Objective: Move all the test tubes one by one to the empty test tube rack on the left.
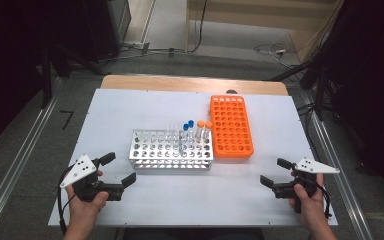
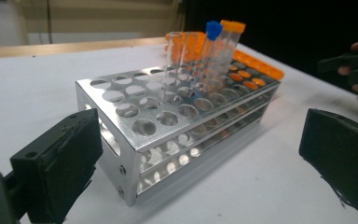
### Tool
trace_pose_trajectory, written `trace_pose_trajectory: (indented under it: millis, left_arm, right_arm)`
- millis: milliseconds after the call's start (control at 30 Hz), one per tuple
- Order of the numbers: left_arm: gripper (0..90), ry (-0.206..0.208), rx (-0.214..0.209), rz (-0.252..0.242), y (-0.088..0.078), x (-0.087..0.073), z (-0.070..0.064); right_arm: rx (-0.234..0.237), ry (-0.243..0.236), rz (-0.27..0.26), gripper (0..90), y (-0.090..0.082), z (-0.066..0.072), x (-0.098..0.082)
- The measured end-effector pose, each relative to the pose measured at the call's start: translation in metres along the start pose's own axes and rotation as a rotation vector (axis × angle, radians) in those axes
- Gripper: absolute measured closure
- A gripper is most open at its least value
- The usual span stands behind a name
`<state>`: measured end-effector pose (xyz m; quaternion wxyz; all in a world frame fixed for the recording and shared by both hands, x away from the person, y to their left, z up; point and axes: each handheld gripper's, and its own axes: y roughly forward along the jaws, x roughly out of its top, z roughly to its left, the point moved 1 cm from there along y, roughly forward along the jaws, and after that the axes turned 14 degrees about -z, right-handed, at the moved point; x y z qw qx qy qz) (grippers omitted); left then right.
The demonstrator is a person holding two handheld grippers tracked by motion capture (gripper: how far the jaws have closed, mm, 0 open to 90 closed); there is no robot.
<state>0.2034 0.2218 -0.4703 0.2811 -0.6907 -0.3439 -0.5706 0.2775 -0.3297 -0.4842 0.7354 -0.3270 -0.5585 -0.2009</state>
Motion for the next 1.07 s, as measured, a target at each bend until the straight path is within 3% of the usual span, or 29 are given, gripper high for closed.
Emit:
trace_pose_trajectory:
  millis: [167,500,633,1067]
  left_arm:
    - [0.0,0.011,0.010,-0.009,-0.005,-0.001,0.005]
    - [0.0,-0.016,0.057,-0.012,-0.010,-0.006,0.022]
    - [0.0,0.000,0.060,0.004,-0.011,-0.008,0.023]
    - [0.0,-0.002,0.049,0.003,-0.007,-0.008,0.022]
  right_arm:
    - [-0.007,-0.001,0.002,0.0,-0.001,-0.003,-0.002]
    - [-0.038,0.007,0.000,0.0,-0.003,-0.011,-0.005]
    - [-0.050,-0.001,0.002,0.0,-0.002,-0.012,-0.006]
    - [-0.050,0.000,0.001,0.0,-0.004,-0.011,-0.006]
